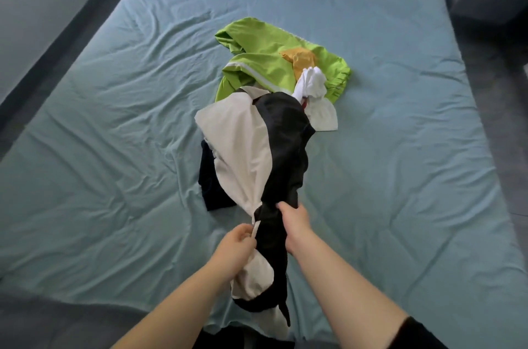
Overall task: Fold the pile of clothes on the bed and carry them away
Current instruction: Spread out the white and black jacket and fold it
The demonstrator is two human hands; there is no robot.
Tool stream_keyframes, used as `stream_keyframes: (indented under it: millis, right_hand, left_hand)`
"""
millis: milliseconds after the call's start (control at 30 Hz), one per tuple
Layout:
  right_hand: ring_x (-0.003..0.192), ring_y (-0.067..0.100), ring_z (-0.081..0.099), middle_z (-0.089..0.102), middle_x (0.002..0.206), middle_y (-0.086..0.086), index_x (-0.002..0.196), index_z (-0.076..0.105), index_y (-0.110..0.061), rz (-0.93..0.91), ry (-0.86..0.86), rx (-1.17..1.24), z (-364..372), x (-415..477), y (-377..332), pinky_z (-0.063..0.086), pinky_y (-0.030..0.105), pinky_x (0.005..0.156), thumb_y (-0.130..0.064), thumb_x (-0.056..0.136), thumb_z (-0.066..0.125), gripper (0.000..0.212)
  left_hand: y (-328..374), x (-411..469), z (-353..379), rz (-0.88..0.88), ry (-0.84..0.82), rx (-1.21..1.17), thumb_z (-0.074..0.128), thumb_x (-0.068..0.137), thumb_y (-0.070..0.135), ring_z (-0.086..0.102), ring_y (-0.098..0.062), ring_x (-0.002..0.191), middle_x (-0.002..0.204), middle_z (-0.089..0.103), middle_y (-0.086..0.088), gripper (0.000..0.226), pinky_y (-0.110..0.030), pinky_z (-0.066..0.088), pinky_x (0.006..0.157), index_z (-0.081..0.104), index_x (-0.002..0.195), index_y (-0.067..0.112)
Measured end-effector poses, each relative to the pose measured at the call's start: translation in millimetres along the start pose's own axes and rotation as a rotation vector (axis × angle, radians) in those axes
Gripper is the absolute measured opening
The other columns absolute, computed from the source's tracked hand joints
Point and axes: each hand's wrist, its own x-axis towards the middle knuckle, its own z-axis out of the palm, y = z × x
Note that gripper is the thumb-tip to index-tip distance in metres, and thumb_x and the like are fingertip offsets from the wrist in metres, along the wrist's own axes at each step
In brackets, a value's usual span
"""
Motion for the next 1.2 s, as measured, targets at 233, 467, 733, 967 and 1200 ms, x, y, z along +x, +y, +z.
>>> stream_keyframes:
  millis: [233, 467, 733, 967, 1200]
  right_hand:
    - [0.082, 0.018, 0.06, 0.063, 0.086, -0.01, 0.103, 0.058, -0.036, -0.505, -0.054, -0.786, -48, -78, 38, 0.041, 0.025, 0.062, -0.024, 0.089, 0.046, 0.022]
    - [0.117, 0.009, 0.051, 0.051, 0.123, -0.005, 0.134, 0.051, -0.038, -0.494, -0.448, -0.791, -71, -117, 42, 0.041, 0.026, 0.101, -0.031, 0.09, 0.059, 0.045]
    - [0.139, 0.022, 0.031, 0.03, 0.152, 0.005, 0.15, 0.024, -0.018, -0.634, 0.227, -1.016, -144, -79, -12, 0.031, 0.034, 0.11, -0.037, 0.074, 0.077, 0.095]
    - [0.148, 0.018, 0.002, 0.016, 0.159, -0.012, 0.141, 0.031, -0.046, -0.837, -0.052, -1.478, -86, -40, -73, -0.011, 0.057, 0.112, -0.047, 0.084, 0.056, 0.062]
    - [0.093, 0.011, 0.06, 0.068, 0.097, -0.004, 0.088, 0.064, -0.024, -0.546, -0.436, -0.832, -57, -65, -78, 0.047, 0.026, 0.083, -0.014, 0.092, 0.05, 0.017]
  left_hand:
    - [39, -32, 13, 0.197, 0.046, -0.13, 0.073, 0.079, 0.046, 0.024, -0.01, 0.137, 0.147, 0.017, 0.015, 0.09, -0.032, 0.028, 0.111, 0.014, 0.147, 0.05]
    - [42, -26, 39, 0.215, 0.06, 0.003, 0.06, 0.091, 0.008, 0.06, -0.018, 0.112, 0.122, 0.065, -0.002, 0.053, -0.034, 0.045, 0.103, 0.05, 0.14, 0.023]
    - [63, -39, -1, 0.223, 0.095, 0.06, 0.056, 0.093, 0.046, 0.065, -0.022, 0.071, 0.078, 0.069, -0.011, 0.045, -0.027, 0.049, 0.065, 0.068, 0.093, 0.003]
    - [60, -55, -39, 0.163, -0.106, 0.111, 0.06, 0.082, 0.062, 0.073, -0.021, 0.086, 0.092, 0.077, -0.005, 0.039, -0.035, 0.057, 0.085, 0.076, 0.088, 0.027]
    - [51, -58, -56, 0.269, 0.01, 0.068, 0.058, 0.085, 0.061, 0.055, -0.006, 0.12, 0.135, 0.055, 0.015, 0.042, -0.035, 0.037, 0.111, 0.057, 0.125, 0.047]
